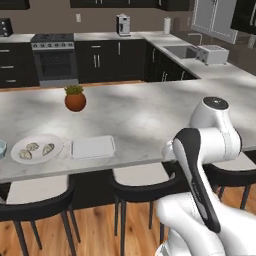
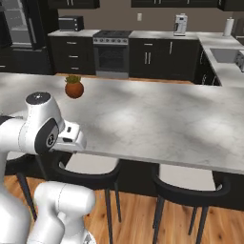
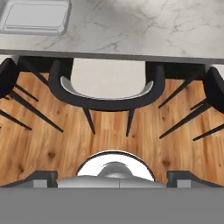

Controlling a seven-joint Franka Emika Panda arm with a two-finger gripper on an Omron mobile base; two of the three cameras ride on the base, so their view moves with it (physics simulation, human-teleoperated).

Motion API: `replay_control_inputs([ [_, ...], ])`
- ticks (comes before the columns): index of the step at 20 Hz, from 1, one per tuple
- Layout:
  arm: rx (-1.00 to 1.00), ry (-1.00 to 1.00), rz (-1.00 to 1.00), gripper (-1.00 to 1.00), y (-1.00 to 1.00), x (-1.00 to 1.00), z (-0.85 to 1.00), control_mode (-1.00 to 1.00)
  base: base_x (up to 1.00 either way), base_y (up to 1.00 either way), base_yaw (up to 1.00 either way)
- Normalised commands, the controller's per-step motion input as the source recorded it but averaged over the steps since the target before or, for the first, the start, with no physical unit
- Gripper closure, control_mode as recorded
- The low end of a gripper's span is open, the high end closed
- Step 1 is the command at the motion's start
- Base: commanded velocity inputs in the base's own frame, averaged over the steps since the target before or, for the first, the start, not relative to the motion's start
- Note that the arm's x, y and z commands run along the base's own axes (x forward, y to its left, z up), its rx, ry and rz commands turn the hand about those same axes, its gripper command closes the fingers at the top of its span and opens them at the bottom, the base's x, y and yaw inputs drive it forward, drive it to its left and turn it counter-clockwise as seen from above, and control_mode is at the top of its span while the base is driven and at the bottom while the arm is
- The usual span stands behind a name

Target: Place two dumplings into each of the tupperware containers and then place the containers in the fridge.

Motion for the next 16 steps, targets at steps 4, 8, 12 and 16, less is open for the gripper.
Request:
replay_control_inputs([
  [4, 0.00, 0.00, 0.00, -1.00, 0.00, 0.00, 0.00, 1.00, -0.16, 0.76, 0.00],
  [8, 0.00, 0.00, 0.00, -1.00, 0.00, 0.00, 0.00, 1.00, -0.04, 0.69, 0.00],
  [12, 0.00, 0.00, 0.00, -1.00, 0.00, 0.00, 0.00, 1.00, 0.00, 0.55, 0.00],
  [16, 0.00, 0.00, 0.00, -1.00, 0.00, 0.00, 0.00, 1.00, 0.00, 0.51, 0.00],
])
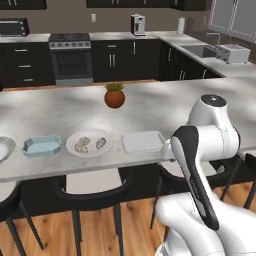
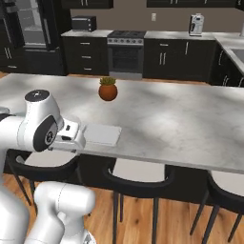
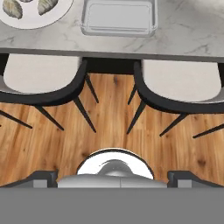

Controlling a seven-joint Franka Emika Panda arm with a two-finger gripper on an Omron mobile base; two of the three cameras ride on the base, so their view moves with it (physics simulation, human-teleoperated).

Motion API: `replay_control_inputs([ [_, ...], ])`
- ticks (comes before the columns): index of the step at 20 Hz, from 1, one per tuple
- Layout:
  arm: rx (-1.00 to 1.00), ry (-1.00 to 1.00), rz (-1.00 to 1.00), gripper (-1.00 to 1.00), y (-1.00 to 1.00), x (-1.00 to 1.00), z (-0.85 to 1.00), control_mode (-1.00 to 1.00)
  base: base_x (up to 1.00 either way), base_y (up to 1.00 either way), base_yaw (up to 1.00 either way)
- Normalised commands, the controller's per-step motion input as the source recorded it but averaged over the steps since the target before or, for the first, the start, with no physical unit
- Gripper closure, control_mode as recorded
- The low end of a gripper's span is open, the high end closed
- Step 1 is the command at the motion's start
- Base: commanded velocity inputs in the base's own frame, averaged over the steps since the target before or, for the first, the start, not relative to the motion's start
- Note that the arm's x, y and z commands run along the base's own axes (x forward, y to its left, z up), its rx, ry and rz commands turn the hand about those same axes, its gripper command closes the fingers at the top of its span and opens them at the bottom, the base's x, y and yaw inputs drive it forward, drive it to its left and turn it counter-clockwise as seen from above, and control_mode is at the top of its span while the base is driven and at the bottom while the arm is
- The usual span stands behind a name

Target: Place two dumplings into each of the tupperware containers and then place the containers in the fridge.

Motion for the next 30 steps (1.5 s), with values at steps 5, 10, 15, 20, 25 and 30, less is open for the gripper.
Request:
replay_control_inputs([
  [5, 0.00, 0.00, 0.00, -1.00, 0.00, 0.00, 0.00, 1.00, 0.02, 0.44, 0.00],
  [10, 0.00, 0.00, 0.00, -1.00, 0.00, 0.00, 0.00, 1.00, 0.18, 0.50, 0.00],
  [15, 0.00, 0.00, 0.00, -1.00, 0.00, 0.00, 0.00, 1.00, 0.24, 0.50, 0.00],
  [20, 0.00, 0.00, 0.00, -1.00, 0.00, 0.00, 0.00, 1.00, 0.26, 0.49, 0.00],
  [25, 0.00, -0.04, 0.00, -1.00, 0.24, 0.37, 0.37, -1.00, 0.07, 0.09, 0.00],
  [30, 0.00, 0.00, 0.00, -1.00, 0.00, 0.48, 0.39, -1.00, 0.00, 0.00, 0.00],
])
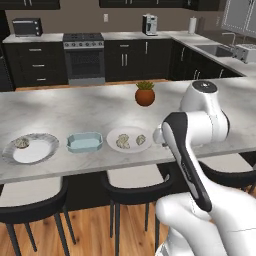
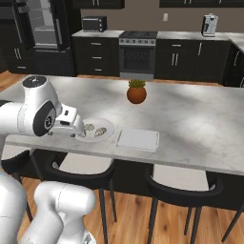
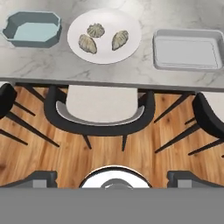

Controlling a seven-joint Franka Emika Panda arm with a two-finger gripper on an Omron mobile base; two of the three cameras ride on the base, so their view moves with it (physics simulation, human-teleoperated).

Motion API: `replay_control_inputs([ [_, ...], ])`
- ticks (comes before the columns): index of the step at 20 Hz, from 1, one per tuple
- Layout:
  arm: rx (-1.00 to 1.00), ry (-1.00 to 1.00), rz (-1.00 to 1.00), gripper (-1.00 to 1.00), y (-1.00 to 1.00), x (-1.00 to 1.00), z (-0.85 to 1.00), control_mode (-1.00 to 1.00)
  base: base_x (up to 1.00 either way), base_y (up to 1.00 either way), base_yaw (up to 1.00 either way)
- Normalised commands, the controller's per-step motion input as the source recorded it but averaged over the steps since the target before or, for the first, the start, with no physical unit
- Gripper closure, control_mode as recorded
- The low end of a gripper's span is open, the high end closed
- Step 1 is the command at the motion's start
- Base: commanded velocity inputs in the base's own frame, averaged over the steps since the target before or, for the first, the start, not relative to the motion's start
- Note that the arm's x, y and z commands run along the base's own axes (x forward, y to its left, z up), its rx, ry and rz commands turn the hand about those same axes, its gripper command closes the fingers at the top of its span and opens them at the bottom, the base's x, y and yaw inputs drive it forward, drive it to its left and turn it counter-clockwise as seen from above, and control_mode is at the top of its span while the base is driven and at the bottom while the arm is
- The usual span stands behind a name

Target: Place two dumplings into each of the tupperware containers and then place the containers in the fridge.

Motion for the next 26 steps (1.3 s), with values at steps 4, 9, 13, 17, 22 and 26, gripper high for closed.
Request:
replay_control_inputs([
  [4, 0.02, 0.00, -0.05, -1.00, -0.29, 0.25, 0.06, -1.00, 0.00, 0.00, 0.00],
  [9, 0.05, 0.13, -0.04, -1.00, -0.12, 0.28, -0.35, -1.00, 0.00, 0.00, 0.00],
  [13, 0.03, 0.07, 0.00, -1.00, -0.01, 0.38, -0.58, -1.00, 0.00, 0.00, 0.00],
  [17, 0.00, 0.00, 0.00, -1.00, 0.06, 0.55, -0.38, -1.00, 0.00, 0.00, 0.00],
  [22, 0.00, -0.01, 0.00, -1.00, 0.03, 0.66, -0.28, -1.00, 0.00, 0.00, 0.00],
  [26, 0.00, 0.00, 0.00, -1.00, 0.05, 0.70, -0.11, -1.00, 0.00, 0.00, 0.00],
])
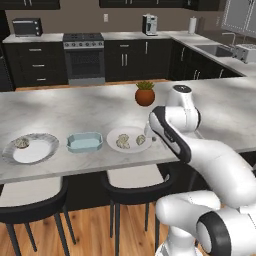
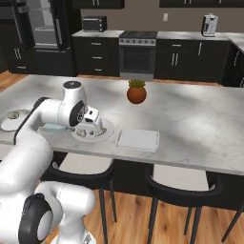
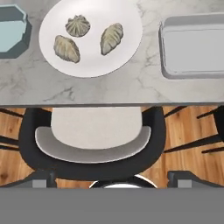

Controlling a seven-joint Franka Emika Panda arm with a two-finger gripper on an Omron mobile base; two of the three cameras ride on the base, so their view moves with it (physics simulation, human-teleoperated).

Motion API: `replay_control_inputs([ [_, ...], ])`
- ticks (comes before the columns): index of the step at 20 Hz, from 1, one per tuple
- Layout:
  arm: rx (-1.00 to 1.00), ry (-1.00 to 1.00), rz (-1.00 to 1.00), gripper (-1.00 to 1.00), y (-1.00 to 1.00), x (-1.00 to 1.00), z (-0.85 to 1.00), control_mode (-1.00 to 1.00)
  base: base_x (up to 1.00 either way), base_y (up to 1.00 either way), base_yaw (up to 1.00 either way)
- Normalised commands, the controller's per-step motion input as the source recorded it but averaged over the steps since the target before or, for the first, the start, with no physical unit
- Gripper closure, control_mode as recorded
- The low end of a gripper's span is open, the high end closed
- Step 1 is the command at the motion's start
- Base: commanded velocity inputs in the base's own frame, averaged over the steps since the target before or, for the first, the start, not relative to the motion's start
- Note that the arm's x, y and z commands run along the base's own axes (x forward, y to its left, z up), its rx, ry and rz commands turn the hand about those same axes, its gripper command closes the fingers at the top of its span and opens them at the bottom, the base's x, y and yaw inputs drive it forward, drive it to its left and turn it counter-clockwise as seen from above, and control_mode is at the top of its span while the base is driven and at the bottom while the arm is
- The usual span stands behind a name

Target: Place two dumplings into each of the tupperware containers and then place the containers in the fridge.

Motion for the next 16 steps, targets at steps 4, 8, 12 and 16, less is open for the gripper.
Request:
replay_control_inputs([
  [4, 0.00, 0.01, 0.00, -1.00, 0.10, 0.67, -0.23, -1.00, 0.00, 0.00, 0.00],
  [8, -0.01, 0.06, 0.00, -1.00, 0.08, 0.56, -0.44, -1.00, 0.00, 0.00, 0.00],
  [12, -0.01, 0.04, 0.00, -1.00, 0.00, 0.39, -0.49, -1.00, 0.00, 0.00, 0.00],
  [16, 0.00, 0.00, 0.00, -1.00, 0.00, 0.47, -0.23, -1.00, 0.00, 0.00, 0.00],
])
